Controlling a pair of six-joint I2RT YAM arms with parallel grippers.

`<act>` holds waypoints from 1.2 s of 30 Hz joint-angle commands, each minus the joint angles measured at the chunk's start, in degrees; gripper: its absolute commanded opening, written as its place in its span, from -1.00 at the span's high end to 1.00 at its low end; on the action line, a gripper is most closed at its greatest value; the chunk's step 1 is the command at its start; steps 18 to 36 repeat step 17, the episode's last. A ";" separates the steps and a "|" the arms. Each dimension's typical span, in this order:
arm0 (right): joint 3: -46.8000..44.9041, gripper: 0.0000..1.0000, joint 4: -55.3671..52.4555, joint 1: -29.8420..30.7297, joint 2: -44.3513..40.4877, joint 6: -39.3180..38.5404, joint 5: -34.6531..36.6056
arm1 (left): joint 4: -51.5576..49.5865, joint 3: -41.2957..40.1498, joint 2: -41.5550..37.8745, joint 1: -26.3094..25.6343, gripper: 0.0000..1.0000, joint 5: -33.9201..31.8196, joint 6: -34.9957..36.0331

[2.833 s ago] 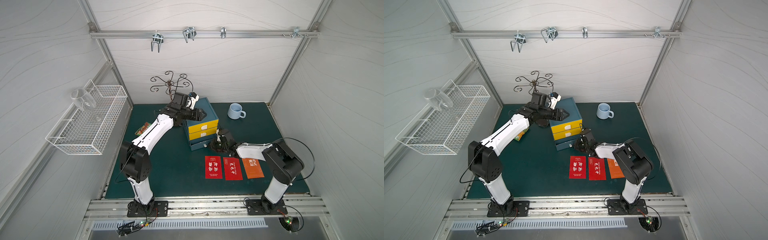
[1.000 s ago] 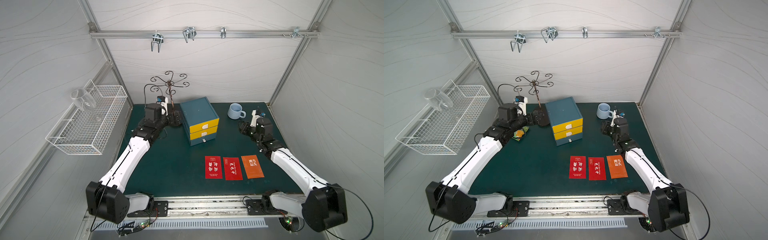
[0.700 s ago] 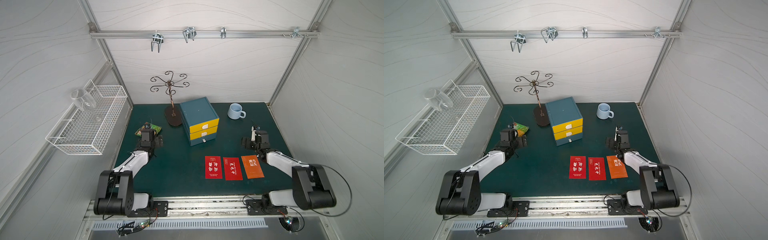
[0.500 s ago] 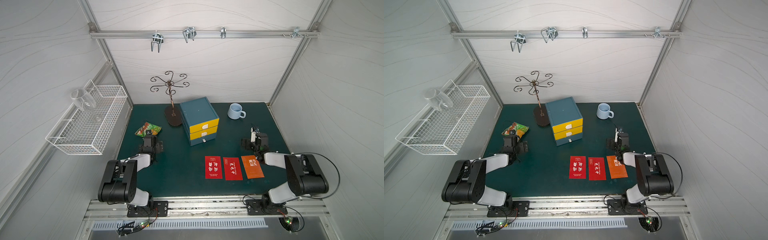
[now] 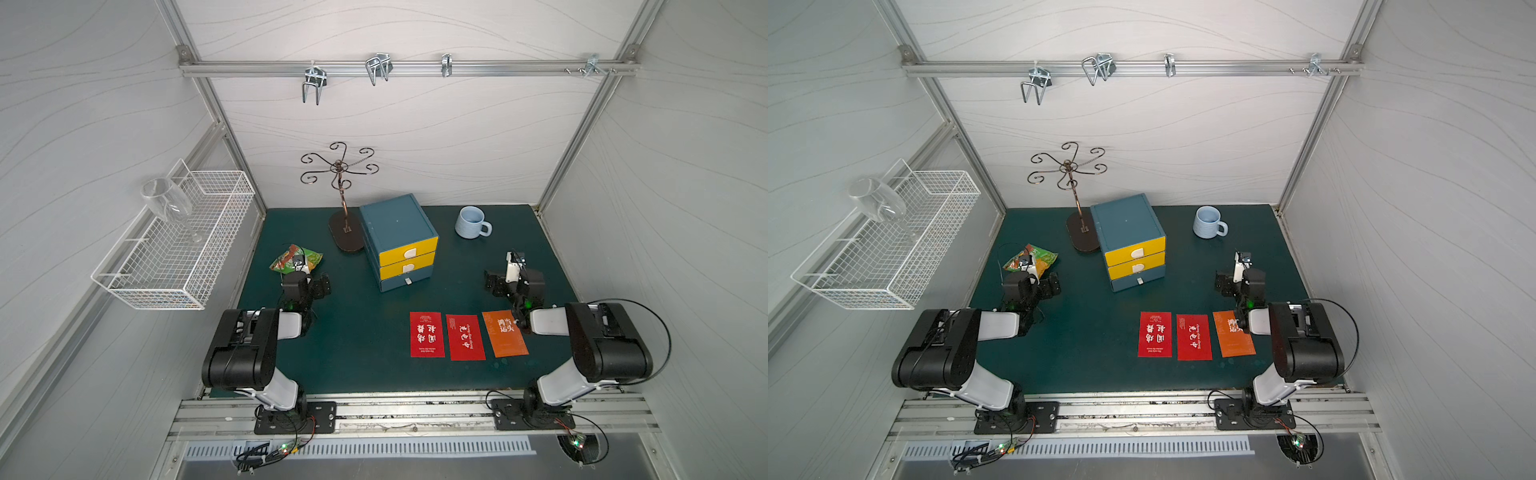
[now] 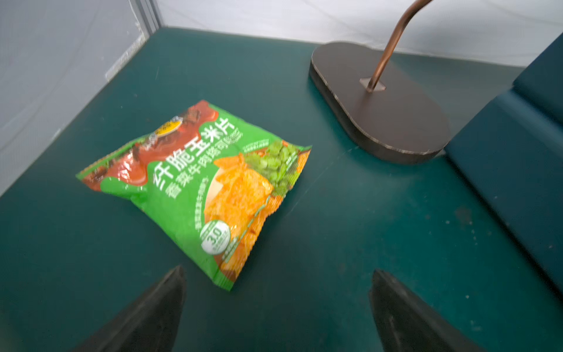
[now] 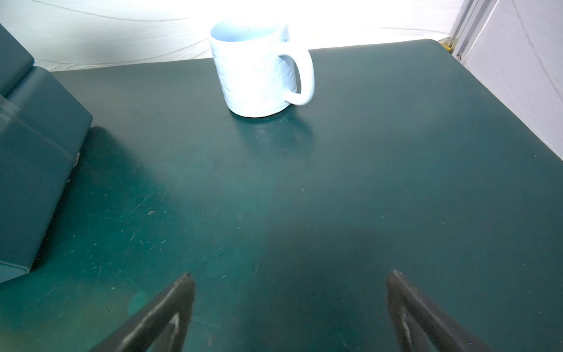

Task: Take the postcards out of the drawer
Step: Reset both arms

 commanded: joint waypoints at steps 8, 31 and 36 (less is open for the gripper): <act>0.53 -0.98 1.42 0.01 0.47 -0.68 -0.91 | 3.78 0.45 -0.12 0.11 -0.97 1.06 0.71; 0.84 -0.98 0.85 0.47 0.46 -1.20 -0.53 | 3.36 0.53 -0.34 0.15 -0.98 1.06 0.85; 0.84 -0.98 0.85 0.47 0.46 -1.20 -0.53 | 3.36 0.53 -0.34 0.15 -0.98 1.06 0.85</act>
